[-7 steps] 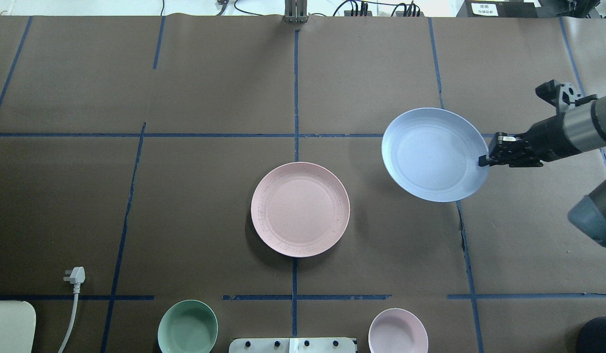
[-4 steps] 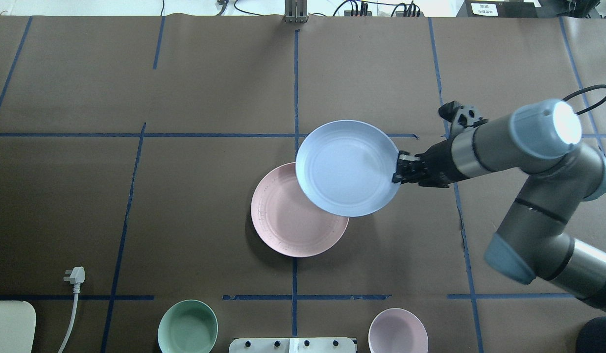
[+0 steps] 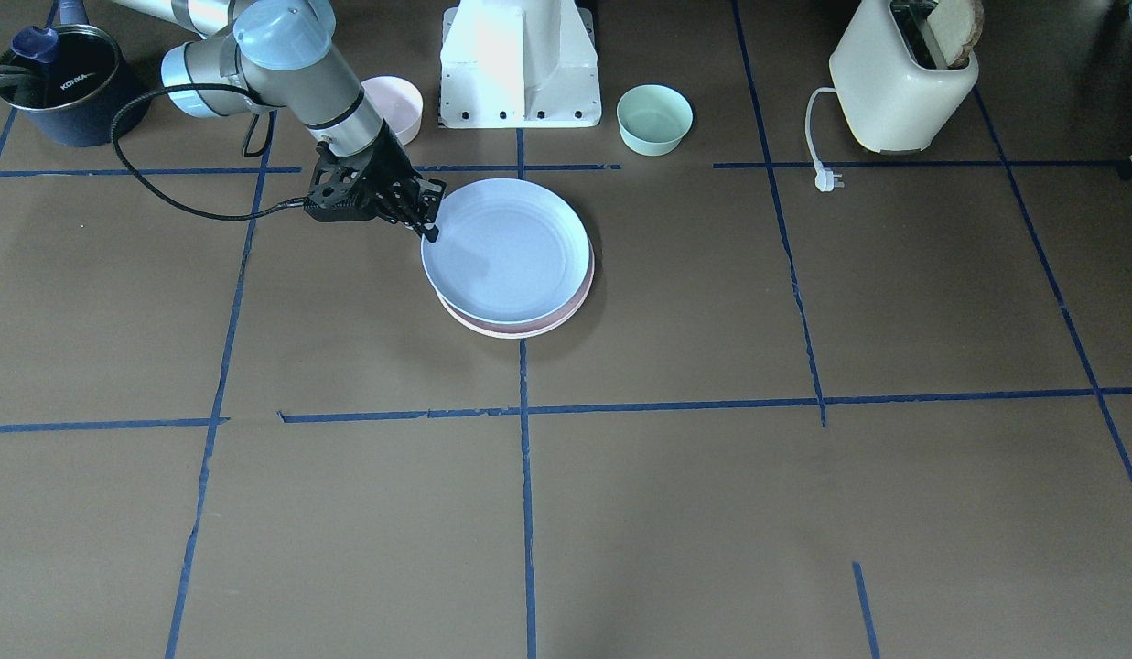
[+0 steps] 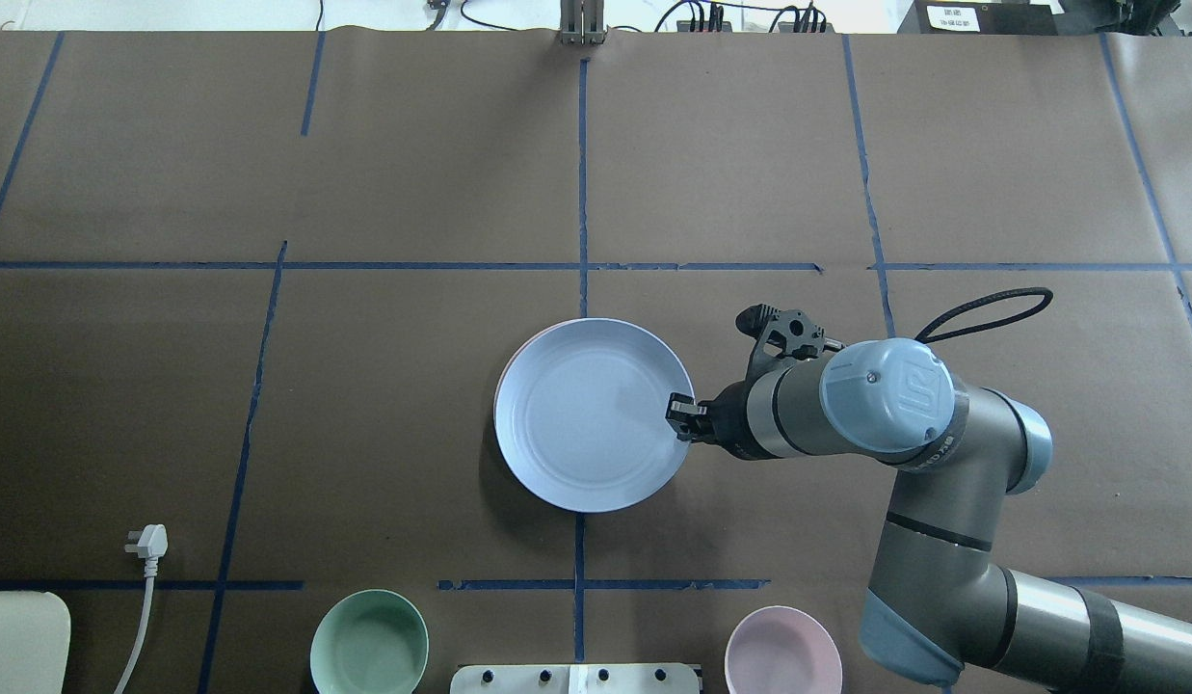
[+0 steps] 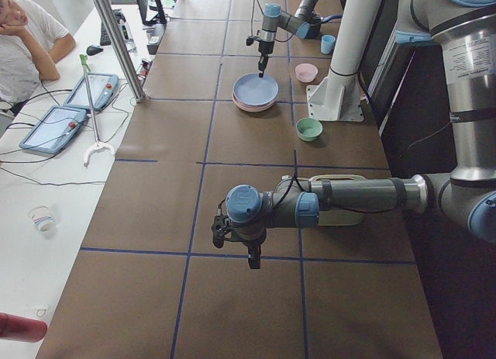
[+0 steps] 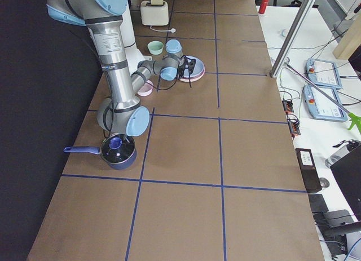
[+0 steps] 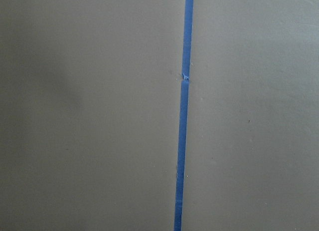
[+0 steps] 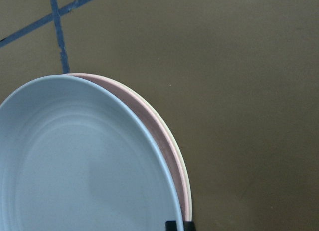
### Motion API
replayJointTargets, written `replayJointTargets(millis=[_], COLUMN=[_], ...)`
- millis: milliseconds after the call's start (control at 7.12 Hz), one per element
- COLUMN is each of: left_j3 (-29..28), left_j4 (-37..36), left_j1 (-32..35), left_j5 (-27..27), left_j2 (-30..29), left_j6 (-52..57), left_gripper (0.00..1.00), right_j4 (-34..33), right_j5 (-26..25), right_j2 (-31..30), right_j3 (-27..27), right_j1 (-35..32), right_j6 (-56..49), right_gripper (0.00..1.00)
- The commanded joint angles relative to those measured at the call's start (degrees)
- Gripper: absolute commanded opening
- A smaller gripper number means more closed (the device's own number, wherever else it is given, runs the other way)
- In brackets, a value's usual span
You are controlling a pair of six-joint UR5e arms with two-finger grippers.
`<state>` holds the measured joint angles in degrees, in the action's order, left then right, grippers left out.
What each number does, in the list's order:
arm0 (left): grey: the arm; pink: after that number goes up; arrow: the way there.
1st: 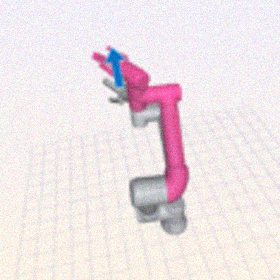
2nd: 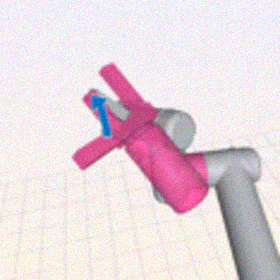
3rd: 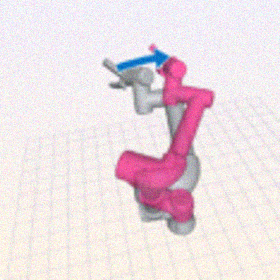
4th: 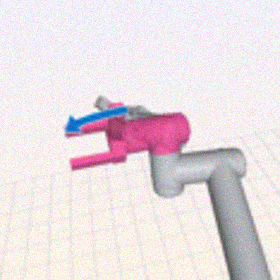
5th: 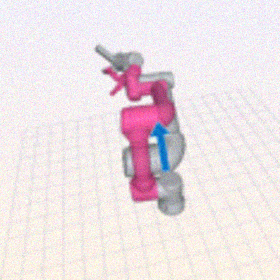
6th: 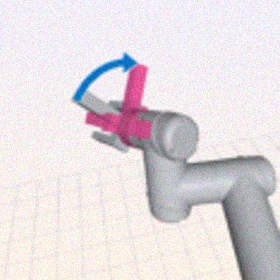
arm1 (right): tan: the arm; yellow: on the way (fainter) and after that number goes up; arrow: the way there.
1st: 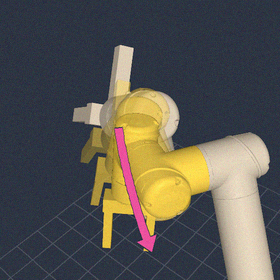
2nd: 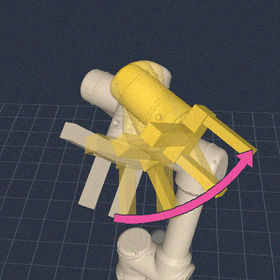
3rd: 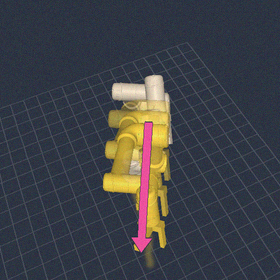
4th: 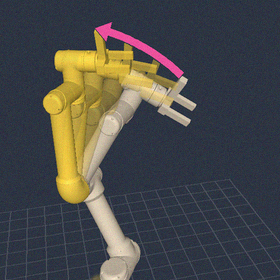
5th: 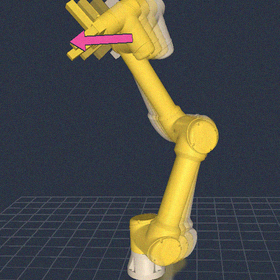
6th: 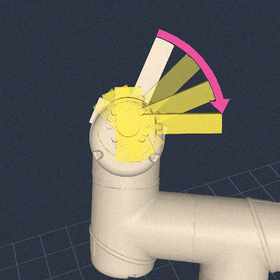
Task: Stack three plates with pink and blue
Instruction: 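Carry the light blue plate with the right gripper onto the pink plate, then open the right gripper and withdraw the right arm away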
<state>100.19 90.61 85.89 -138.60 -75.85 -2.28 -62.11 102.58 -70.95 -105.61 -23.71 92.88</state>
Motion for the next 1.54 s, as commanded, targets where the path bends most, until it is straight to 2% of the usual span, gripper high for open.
replayJointTargets(millis=[0, 140, 421, 561, 702, 842, 982, 1123, 1404], left_j3=[0.09, 0.27, 0.35, 0.36, 0.53, 2.45, 2.73, 2.29, 3.69], left_j4=[0.00, 0.00, -0.09, -0.26, -0.26, -0.26, -0.26, -0.87, -6.39], left_j1=[0.06, 0.06, 0.06, -0.20, -2.90, -5.36, -5.30, -3.82, 4.06], left_j5=[0.00, 0.08, 0.09, 0.09, 0.17, 0.17, 0.43, 0.52, 2.54], left_j2=[0.00, 0.17, 0.00, -0.17, -0.52, -0.35, -0.18, -0.18, -0.35], left_j6=[0.00, 0.00, 0.00, -0.09, 0.00, 0.00, 6.44, 12.85, 21.57], left_gripper=[1.00, 1.00, 1.00, 1.00, 1.00, 1.00, 1.00, 1.00, 1.00], right_j4=[-0.99, -2.83, -8.79, -13.52, -18.96, -23.54, -25.50, -26.48, -26.40], right_j5=[-0.89, 0.51, 12.23, 17.60, 20.09, 20.64, 21.69, 25.27, 27.50], right_j2=[-0.06, 0.11, 0.29, -0.06, -1.11, -3.30, -6.62, -8.75, -12.53], right_j3=[0.22, 0.05, -0.13, 0.05, 0.22, 0.22, 0.40, 2.23, 6.88], right_j1=[0.51, -1.58, -12.00, -18.42, -24.22, -29.68, -35.73, -41.62, -52.53], right_j6=[-0.06, -0.59, -9.86, -19.40, -30.37, -42.40, -55.31, -65.27, -83.13], right_gripper=[1.00, 1.00, 1.00, 1.00, 1.00, 1.00, 1.00, 1.00, 1.00])
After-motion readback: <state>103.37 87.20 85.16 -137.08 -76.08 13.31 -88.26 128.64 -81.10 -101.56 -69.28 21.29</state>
